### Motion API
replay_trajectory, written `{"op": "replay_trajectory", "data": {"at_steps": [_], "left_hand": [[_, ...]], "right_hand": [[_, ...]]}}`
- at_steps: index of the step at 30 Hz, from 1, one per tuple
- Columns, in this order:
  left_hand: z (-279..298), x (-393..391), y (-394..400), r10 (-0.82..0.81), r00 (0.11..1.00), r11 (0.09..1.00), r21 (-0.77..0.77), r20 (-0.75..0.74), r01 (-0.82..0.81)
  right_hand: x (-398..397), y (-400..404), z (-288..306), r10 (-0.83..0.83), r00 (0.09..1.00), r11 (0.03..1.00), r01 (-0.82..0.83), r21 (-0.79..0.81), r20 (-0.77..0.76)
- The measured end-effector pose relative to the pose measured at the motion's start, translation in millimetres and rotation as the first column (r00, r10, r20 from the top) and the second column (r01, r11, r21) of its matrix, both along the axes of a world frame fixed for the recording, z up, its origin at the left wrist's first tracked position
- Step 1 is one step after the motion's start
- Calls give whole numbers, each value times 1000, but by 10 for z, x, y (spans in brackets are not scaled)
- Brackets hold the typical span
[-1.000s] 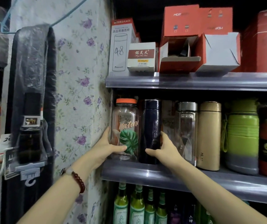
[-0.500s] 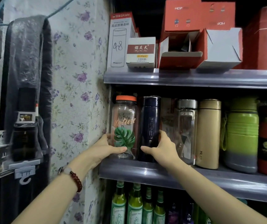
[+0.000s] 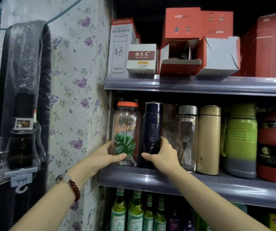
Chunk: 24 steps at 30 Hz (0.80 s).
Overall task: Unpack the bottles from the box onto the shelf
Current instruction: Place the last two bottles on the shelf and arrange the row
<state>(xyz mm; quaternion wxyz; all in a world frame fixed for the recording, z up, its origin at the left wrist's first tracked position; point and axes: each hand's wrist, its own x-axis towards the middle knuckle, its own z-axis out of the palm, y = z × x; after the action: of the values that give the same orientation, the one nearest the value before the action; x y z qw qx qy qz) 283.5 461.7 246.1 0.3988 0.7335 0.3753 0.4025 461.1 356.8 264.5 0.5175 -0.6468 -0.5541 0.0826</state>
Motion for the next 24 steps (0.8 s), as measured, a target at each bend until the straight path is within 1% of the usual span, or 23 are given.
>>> {"op": "replay_trajectory", "data": {"at_steps": [4,6,7,8,9,10,11,12,13,14,16,17,19,21,24], "left_hand": [[-54,-24,-49,71,997,995,77,-33,-68],[-66,-15,-180,177,982,971,173,-59,-165],[-55,11,-293,259,964,940,245,-55,-239],[-34,51,-426,359,933,885,330,-31,-329],[-10,107,-594,448,894,804,424,33,-418],[11,187,-775,495,860,715,504,124,-485],[35,284,-954,480,851,650,566,213,-508],[64,403,-1116,417,872,636,603,256,-482],[81,537,-1236,326,911,672,616,254,-412],[79,686,-1305,232,947,729,604,224,-321],[63,1010,-1346,81,986,853,501,147,-145],[58,1171,-1337,50,992,888,450,120,-99],[62,1451,-1316,51,996,916,395,77,-77],[88,1631,-1275,85,992,932,344,91,-112],[146,1783,-1161,149,983,948,269,106,-172]], "right_hand": [[3,-63,22,31,1000,998,-31,-47,-4],[39,-175,13,63,998,997,-61,-52,25],[61,-268,13,73,995,997,-71,-37,61],[92,-378,12,68,992,998,-67,-11,108],[148,-478,4,49,987,998,-54,29,151],[226,-582,-10,24,983,995,-40,87,180],[318,-678,-27,-5,982,987,-25,157,187],[421,-768,-44,-38,986,973,0,232,159],[541,-844,-61,-79,992,951,44,306,103],[671,-905,-79,-126,991,927,105,359,34],[927,-1002,-101,-224,971,891,237,386,-79],[1041,-1028,-102,-265,959,885,283,370,-102],[1222,-1040,-92,-308,946,900,323,292,-96],[1331,-991,-79,-288,954,933,300,201,-86],[1400,-878,-41,-247,966,955,256,149,-76]]}}
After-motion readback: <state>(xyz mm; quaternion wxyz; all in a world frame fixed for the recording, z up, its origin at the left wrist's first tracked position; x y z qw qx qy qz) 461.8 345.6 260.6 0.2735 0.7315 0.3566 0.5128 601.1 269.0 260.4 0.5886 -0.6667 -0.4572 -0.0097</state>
